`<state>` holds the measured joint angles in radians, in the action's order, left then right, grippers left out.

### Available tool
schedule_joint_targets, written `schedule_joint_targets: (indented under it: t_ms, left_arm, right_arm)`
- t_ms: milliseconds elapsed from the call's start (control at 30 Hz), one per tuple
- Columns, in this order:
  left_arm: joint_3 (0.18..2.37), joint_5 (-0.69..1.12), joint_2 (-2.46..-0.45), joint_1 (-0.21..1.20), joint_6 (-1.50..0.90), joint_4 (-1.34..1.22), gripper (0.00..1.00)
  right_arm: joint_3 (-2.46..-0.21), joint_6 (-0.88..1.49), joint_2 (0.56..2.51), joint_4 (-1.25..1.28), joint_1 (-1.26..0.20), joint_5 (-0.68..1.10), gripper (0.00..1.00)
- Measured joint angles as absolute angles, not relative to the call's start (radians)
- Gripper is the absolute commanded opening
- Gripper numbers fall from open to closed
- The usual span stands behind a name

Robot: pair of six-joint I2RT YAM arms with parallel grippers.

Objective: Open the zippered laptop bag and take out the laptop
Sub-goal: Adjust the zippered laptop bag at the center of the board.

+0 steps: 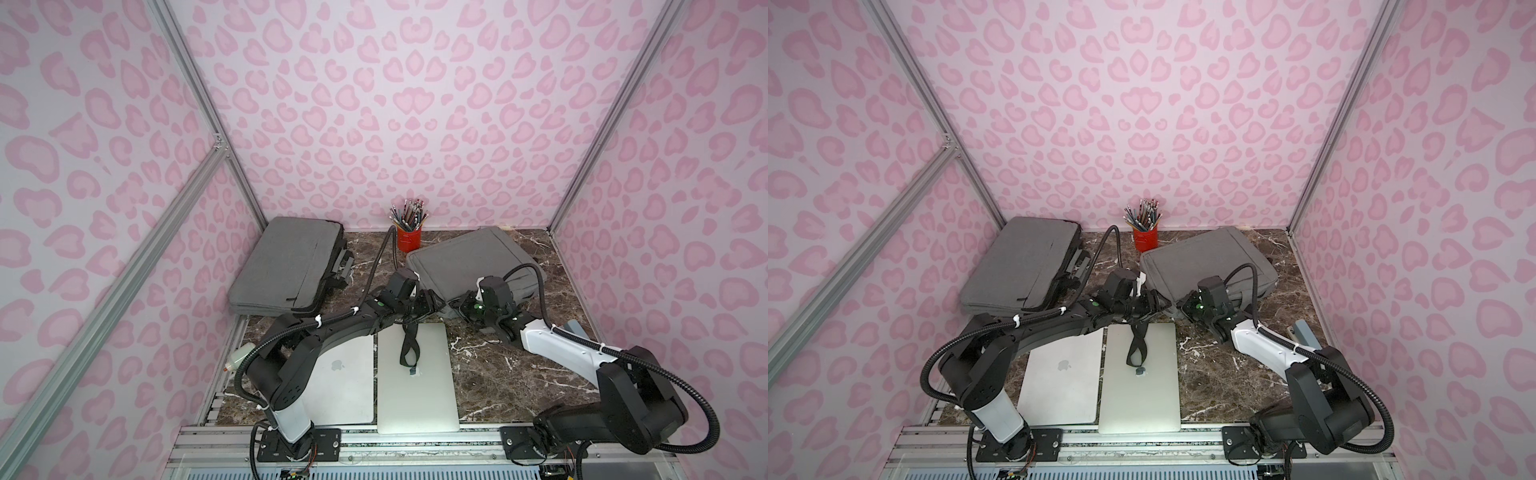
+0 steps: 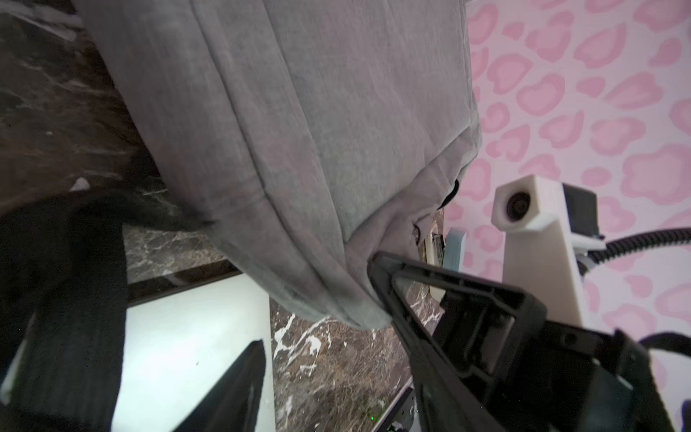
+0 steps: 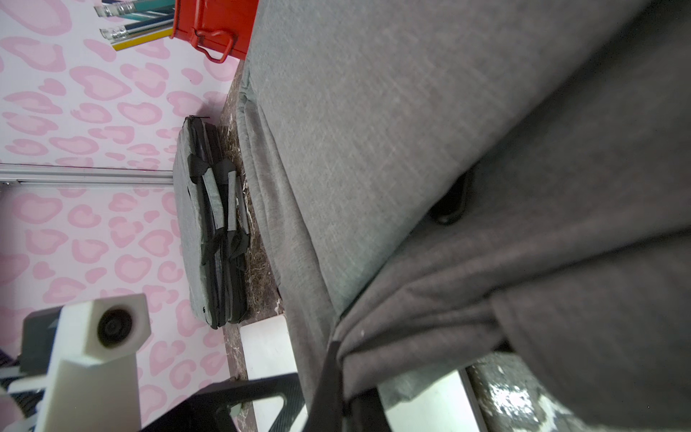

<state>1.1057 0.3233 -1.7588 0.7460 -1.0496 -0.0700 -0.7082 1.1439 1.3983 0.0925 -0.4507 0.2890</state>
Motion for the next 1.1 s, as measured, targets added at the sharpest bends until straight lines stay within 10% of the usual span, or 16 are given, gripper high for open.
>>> schedule_joint_targets:
  t_ms: [267,600,1100]
  left_arm:
    - [1.18,0.327,-1.881,0.747,-1.079,-0.091,0.55]
    - [1.234,0.356,-1.904,0.724,-1.03,-0.038,0.03]
    - [1.446,0.467,-1.972,0.642,-0.724,0.288,0.02]
  right_arm:
    - [-0.683,1.148,1.39,0.13,-0.458,0.288,0.0]
    - [-0.658,1.133,1.368,0.142,-0.469,0.291,0.24]
    - [-0.743,0.766,1.169,-0.224,-0.228,0.119,0.57]
